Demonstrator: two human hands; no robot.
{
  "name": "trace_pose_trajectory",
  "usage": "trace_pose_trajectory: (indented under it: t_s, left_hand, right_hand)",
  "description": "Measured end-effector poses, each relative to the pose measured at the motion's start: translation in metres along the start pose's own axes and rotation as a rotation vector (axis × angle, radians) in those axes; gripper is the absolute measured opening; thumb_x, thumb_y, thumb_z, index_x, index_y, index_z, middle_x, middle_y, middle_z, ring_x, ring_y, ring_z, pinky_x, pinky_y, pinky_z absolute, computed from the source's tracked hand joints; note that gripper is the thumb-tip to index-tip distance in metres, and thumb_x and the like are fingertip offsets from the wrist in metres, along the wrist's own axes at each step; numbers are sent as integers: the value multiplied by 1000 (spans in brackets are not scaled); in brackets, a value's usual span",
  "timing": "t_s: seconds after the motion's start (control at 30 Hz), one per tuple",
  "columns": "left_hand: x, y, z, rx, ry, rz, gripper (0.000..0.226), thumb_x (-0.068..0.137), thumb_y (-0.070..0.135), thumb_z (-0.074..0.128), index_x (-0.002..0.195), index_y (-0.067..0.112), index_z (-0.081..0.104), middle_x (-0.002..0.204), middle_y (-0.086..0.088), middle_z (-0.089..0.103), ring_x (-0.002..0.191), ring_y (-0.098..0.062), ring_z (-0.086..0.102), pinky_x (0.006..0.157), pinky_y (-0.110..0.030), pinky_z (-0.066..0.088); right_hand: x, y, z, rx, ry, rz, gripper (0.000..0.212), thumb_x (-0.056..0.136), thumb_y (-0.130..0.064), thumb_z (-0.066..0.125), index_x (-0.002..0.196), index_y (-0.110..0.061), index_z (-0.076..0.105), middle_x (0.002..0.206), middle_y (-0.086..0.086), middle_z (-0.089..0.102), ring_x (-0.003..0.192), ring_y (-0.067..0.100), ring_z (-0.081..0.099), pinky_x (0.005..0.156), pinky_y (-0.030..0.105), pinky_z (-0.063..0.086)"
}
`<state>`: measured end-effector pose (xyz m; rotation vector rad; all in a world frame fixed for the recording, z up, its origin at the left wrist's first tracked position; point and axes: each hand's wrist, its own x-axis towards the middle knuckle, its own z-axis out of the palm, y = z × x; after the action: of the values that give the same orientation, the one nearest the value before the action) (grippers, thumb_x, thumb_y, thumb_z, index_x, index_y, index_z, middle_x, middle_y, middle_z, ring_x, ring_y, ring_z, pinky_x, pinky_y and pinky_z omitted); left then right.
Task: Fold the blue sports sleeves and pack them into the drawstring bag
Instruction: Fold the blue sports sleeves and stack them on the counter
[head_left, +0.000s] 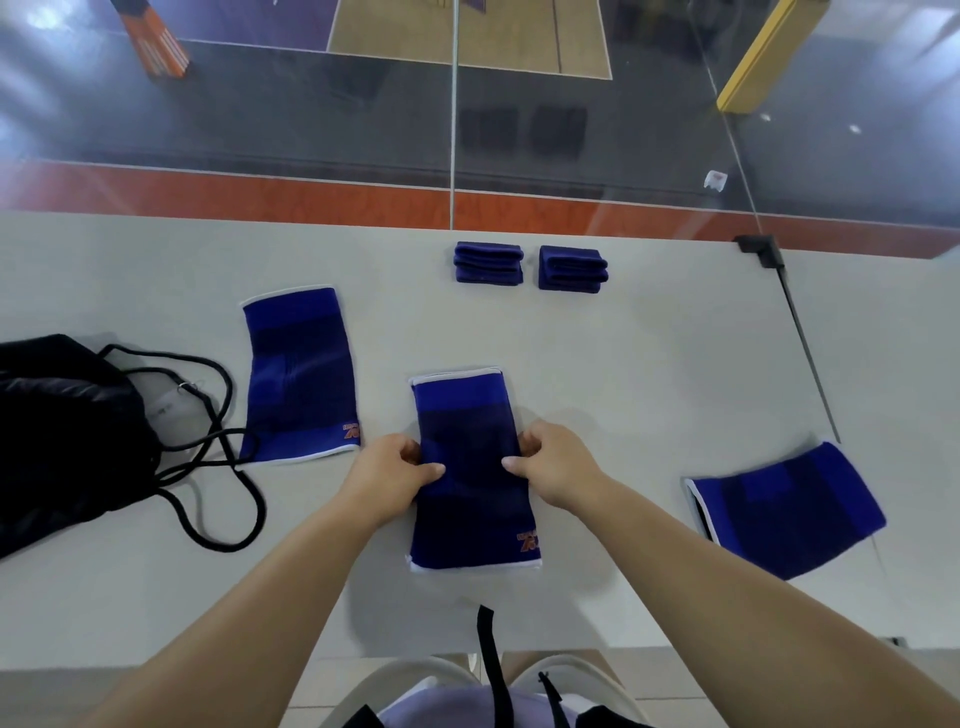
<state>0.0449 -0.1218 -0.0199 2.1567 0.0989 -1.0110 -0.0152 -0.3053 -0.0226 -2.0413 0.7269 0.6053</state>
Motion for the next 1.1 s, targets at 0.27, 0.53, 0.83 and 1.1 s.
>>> trace_pose_trajectory:
  t_s: [0.27, 0.53, 0.83, 1.1]
  left_hand:
    - [-15, 14, -13, -524, -31, 44, 14, 82, 0, 67, 90, 9, 58, 96, -14, 71, 83, -25, 68, 77, -37, 56]
    - [-43, 53, -16, -251, 43, 328, 50, 77, 3, 73, 117, 25, 54, 98, -2, 69, 84, -15, 66, 69, -22, 55]
    - [-43, 60, -14, 220, 196, 548, 27, 76, 18, 75, 98, 30, 65, 107, 7, 53, 98, -14, 54, 92, -31, 47]
    - [-32, 49, -7, 76, -68, 371, 17, 87, 27, 64, 99, 27, 53, 90, 0, 70, 81, -16, 69, 71, -34, 58]
  right_hand:
    - [-23, 1, -30, 501, -24, -34, 17, 88, -7, 63, 102, -10, 54, 100, 7, 68, 93, 22, 65, 86, 40, 55]
    - [-56, -10, -50, 350, 124, -328, 40, 84, -3, 65, 114, -25, 51, 97, -3, 67, 90, 14, 64, 81, 27, 54]
    - [-61, -15, -54, -123, 353, -397, 18, 82, -16, 68, 99, -22, 64, 101, -6, 46, 97, 10, 41, 76, 13, 35]
    - [-55, 5, -56, 125, 56, -233, 18, 90, -27, 60, 105, -25, 49, 98, -4, 66, 86, 10, 65, 69, 25, 54]
